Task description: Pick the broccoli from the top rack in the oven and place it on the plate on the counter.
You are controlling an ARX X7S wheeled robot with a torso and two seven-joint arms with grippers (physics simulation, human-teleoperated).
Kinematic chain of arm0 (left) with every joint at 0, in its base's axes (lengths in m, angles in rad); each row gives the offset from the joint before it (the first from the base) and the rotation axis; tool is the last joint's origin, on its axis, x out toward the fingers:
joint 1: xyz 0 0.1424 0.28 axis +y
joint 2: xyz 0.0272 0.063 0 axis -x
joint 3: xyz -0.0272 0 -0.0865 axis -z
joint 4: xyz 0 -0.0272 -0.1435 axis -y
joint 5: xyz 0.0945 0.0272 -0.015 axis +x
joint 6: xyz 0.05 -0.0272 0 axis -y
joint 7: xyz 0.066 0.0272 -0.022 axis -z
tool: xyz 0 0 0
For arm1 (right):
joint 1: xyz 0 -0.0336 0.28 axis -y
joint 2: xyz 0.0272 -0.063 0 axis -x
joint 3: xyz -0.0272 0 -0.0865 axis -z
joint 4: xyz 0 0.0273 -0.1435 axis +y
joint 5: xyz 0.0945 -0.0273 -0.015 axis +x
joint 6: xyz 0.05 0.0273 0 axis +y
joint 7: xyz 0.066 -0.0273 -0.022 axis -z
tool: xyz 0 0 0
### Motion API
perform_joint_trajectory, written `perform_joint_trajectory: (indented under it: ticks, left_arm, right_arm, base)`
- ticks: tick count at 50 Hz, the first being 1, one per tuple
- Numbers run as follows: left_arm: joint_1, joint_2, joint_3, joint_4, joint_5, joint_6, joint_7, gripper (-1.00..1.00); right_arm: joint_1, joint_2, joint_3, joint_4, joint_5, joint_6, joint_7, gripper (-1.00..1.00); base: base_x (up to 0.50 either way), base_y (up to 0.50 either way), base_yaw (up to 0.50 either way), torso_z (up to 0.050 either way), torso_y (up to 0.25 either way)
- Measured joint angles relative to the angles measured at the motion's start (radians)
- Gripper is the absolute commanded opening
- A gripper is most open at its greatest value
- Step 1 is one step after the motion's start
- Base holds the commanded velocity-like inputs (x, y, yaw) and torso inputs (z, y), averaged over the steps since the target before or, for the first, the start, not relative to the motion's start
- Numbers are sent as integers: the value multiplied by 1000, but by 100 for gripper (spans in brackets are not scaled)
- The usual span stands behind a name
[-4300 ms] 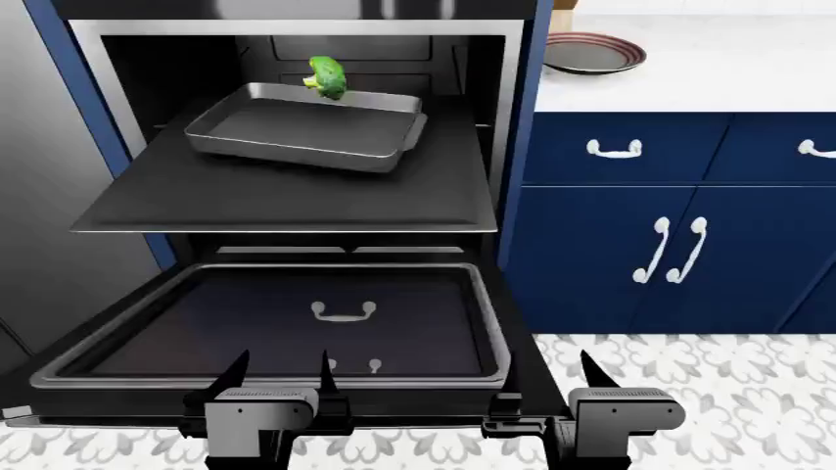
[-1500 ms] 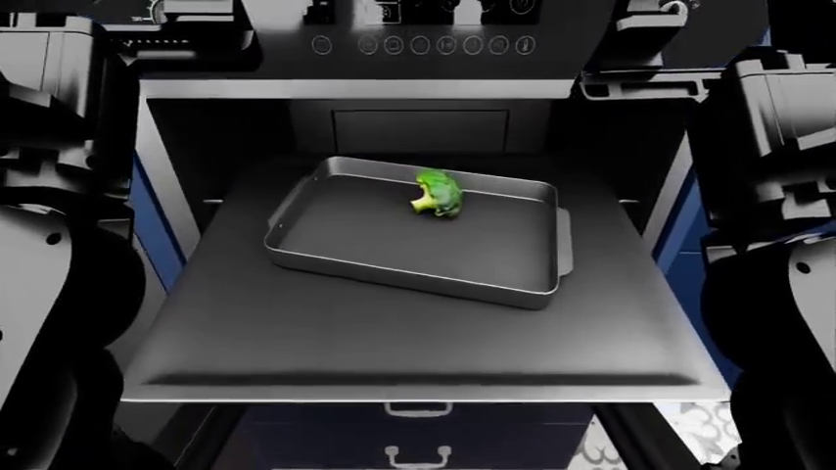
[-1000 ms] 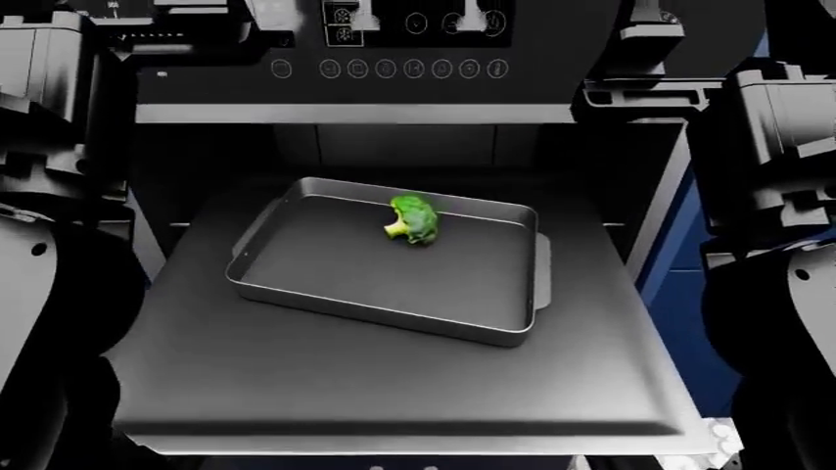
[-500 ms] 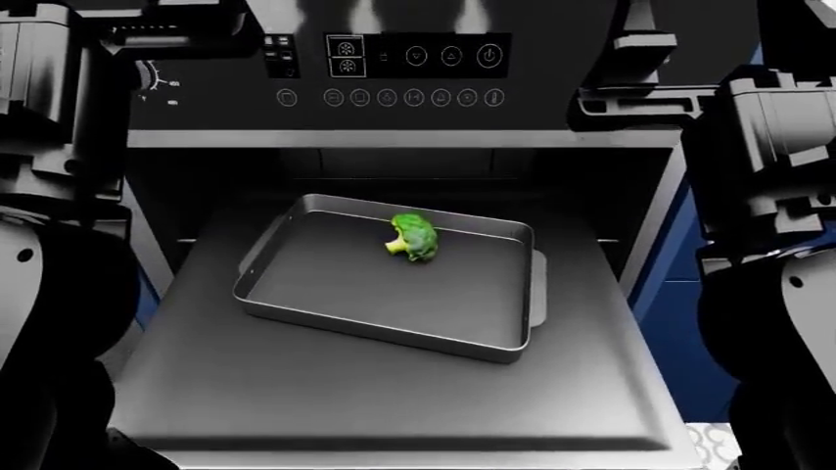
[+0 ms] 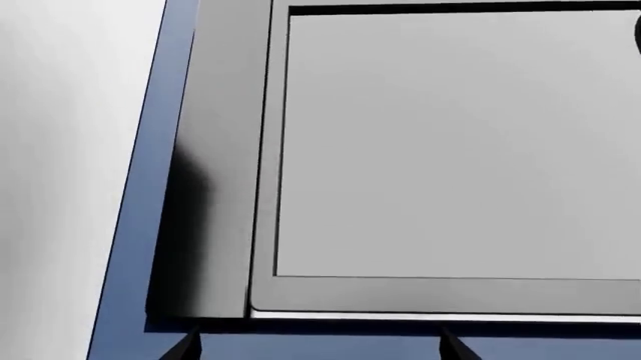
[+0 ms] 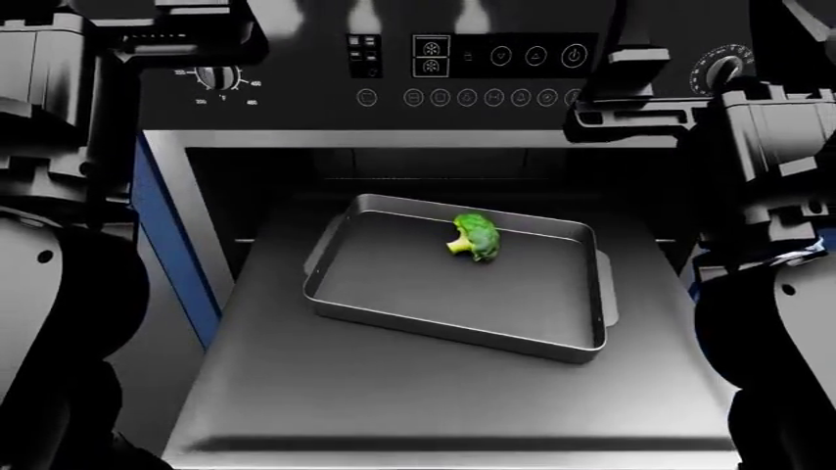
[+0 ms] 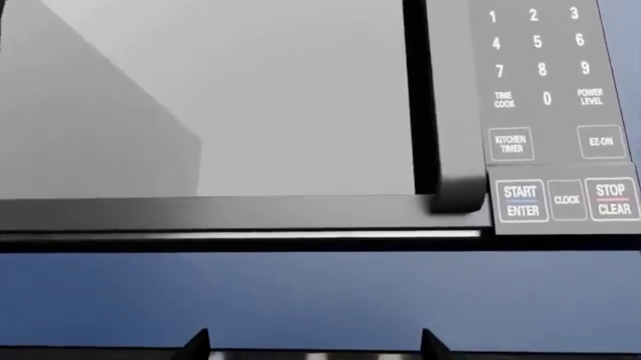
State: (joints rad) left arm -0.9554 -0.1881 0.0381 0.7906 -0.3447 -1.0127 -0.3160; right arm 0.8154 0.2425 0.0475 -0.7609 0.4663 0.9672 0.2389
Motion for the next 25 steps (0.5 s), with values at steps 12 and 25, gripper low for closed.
perform_joint_trajectory:
  ticks: [12,25]
  left_arm:
    - [18,-3,-2,5,-9,6,-11,100]
    - [37,-7,-8,8,-19,17,-20,100]
  right_arm:
    - [-4,3,32,36,122,212,-16,100]
    - [-92,-11,20,92,221,347,-50,100]
  base:
    - [0,0,0,0,0]
    - [0,0,0,0,0]
